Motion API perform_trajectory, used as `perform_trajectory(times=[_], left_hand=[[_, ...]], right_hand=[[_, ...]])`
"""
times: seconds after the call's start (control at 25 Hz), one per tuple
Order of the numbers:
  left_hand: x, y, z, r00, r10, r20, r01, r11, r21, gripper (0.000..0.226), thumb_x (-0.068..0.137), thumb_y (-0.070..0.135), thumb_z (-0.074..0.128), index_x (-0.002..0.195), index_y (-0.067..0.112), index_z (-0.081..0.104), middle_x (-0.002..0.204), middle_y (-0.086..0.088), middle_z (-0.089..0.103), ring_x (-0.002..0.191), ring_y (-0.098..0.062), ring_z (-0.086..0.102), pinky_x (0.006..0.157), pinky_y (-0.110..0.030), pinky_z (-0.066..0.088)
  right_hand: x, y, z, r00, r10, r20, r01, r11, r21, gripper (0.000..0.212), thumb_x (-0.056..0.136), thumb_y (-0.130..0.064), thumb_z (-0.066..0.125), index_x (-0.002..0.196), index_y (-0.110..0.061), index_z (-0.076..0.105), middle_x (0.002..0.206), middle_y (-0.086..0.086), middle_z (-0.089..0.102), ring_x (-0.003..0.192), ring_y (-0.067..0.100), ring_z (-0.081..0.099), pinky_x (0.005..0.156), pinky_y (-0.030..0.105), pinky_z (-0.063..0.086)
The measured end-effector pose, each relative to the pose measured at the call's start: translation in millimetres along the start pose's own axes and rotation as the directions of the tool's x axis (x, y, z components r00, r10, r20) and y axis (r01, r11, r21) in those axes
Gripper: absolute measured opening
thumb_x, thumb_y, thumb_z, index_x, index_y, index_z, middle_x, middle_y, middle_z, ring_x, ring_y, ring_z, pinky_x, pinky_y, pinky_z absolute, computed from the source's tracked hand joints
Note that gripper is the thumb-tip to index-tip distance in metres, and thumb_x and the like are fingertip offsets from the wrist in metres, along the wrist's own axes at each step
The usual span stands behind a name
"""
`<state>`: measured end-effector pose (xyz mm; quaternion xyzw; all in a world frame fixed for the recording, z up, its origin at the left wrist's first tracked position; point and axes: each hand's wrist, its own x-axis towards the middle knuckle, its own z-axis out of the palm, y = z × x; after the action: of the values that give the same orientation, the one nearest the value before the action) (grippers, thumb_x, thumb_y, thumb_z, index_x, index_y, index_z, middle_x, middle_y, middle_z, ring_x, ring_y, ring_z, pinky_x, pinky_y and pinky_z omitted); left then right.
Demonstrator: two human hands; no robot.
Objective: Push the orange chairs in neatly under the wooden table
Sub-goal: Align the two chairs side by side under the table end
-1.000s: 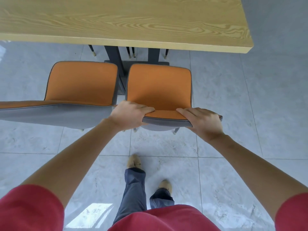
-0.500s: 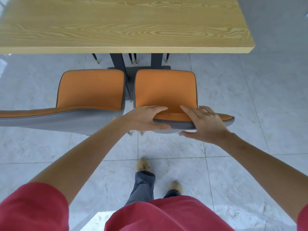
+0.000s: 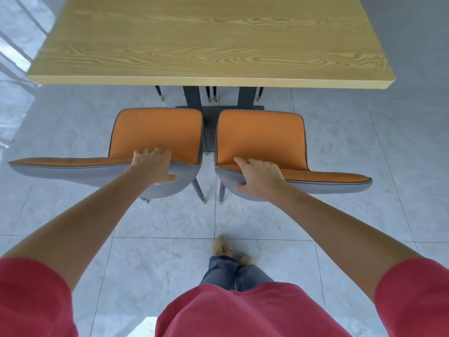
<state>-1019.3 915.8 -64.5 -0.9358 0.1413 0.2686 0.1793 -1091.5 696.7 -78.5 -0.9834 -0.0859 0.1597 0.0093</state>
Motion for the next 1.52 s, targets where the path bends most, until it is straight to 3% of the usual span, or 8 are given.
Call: perform_trajectory(times=[0.28, 0.48, 0.6, 0.84, 1.08, 1.24, 1.36, 1.52], left_hand=[[-1, -8, 11, 0.995, 0.002, -0.099, -0.006, 0.999, -0.047, 0.036, 0.091, 0.013, 0.053, 0.127, 0.011, 0.05, 0.12, -0.01, 0.06, 0.113, -0.029, 0.056, 0.08, -0.034, 0.044], [2, -26, 14, 0.998, 0.041, -0.051, -0.047, 0.991, -0.128, 0.029, 0.089, 0.025, 0.056, 0.111, 0.007, 0.059, 0.109, -0.012, 0.064, 0.101, -0.031, 0.061, 0.07, -0.034, 0.043], [5, -35, 15, 0.988, 0.125, -0.089, -0.132, 0.988, -0.08, 0.032, 0.088, 0.03, 0.057, 0.115, 0.012, 0.057, 0.11, -0.01, 0.065, 0.102, -0.03, 0.062, 0.071, -0.034, 0.044], [11, -44, 20, 0.928, 0.321, -0.19, -0.319, 0.947, 0.039, 0.026, 0.097, 0.021, 0.043, 0.111, 0.008, 0.059, 0.107, -0.012, 0.067, 0.099, -0.028, 0.064, 0.07, -0.03, 0.043], [14, -53, 20, 0.875, 0.42, -0.238, -0.423, 0.905, 0.042, 0.02, 0.097, 0.016, 0.04, 0.095, 0.008, 0.058, 0.068, -0.007, 0.051, 0.075, -0.028, 0.051, 0.063, -0.032, 0.037], [11, -54, 24, 0.866, 0.44, -0.236, -0.428, 0.898, 0.102, 0.026, 0.098, 0.021, 0.041, 0.105, 0.005, 0.06, 0.101, -0.015, 0.066, 0.095, -0.032, 0.062, 0.069, -0.033, 0.041], [5, -46, 26, 0.851, 0.469, -0.237, -0.448, 0.883, 0.139, 0.027, 0.099, 0.022, 0.04, 0.104, 0.004, 0.06, 0.102, -0.015, 0.066, 0.095, -0.032, 0.062, 0.072, -0.034, 0.044], [-4, -22, 30, 0.841, 0.505, -0.195, -0.477, 0.861, 0.177, 0.02, 0.098, 0.017, 0.046, 0.106, 0.005, 0.059, 0.103, -0.013, 0.066, 0.097, -0.029, 0.062, 0.068, -0.029, 0.038]], right_hand=[[5, -21, -8, 0.994, 0.052, 0.092, -0.05, 0.998, -0.024, 0.039, 0.092, -0.024, 0.054, 0.127, -0.009, 0.047, 0.115, 0.01, 0.061, 0.105, 0.029, 0.06, 0.07, 0.031, 0.042], [14, -35, -9, 0.977, 0.111, 0.183, -0.103, 0.993, -0.054, 0.015, 0.093, -0.019, 0.053, 0.104, -0.009, 0.054, 0.102, 0.013, 0.059, 0.103, 0.03, 0.06, 0.066, 0.031, 0.038], [22, -43, -14, 0.972, 0.144, 0.187, -0.122, 0.985, -0.121, 0.02, 0.095, -0.013, 0.051, 0.114, -0.008, 0.056, 0.108, 0.011, 0.062, 0.101, 0.028, 0.061, 0.066, 0.029, 0.037], [36, -65, -13, 0.948, 0.224, 0.224, -0.173, 0.958, -0.227, 0.024, 0.092, -0.001, 0.052, 0.113, -0.008, 0.058, 0.071, 0.003, 0.045, 0.076, 0.02, 0.046, 0.065, 0.025, 0.036], [37, -73, -14, 0.936, 0.282, 0.21, -0.228, 0.942, -0.249, 0.031, 0.09, 0.003, 0.05, 0.116, -0.012, 0.056, 0.107, 0.007, 0.065, 0.082, 0.024, 0.053, 0.065, 0.027, 0.037], [28, -78, -4, 0.953, 0.216, 0.214, -0.142, 0.938, -0.315, 0.03, 0.091, -0.001, 0.049, 0.117, -0.014, 0.054, 0.103, 0.006, 0.068, 0.078, 0.024, 0.055, 0.057, 0.027, 0.035], [20, -80, 4, 0.965, 0.159, 0.209, -0.076, 0.931, -0.358, 0.03, 0.093, -0.006, 0.049, 0.12, -0.016, 0.053, 0.097, 0.004, 0.069, 0.069, 0.021, 0.051, 0.043, 0.022, 0.024], [21, -75, 1, 0.975, 0.079, 0.207, 0.007, 0.923, -0.385, 0.031, 0.094, -0.005, 0.045, 0.122, -0.015, 0.053, 0.102, 0.006, 0.069, 0.09, 0.023, 0.065, 0.046, 0.022, 0.03]])
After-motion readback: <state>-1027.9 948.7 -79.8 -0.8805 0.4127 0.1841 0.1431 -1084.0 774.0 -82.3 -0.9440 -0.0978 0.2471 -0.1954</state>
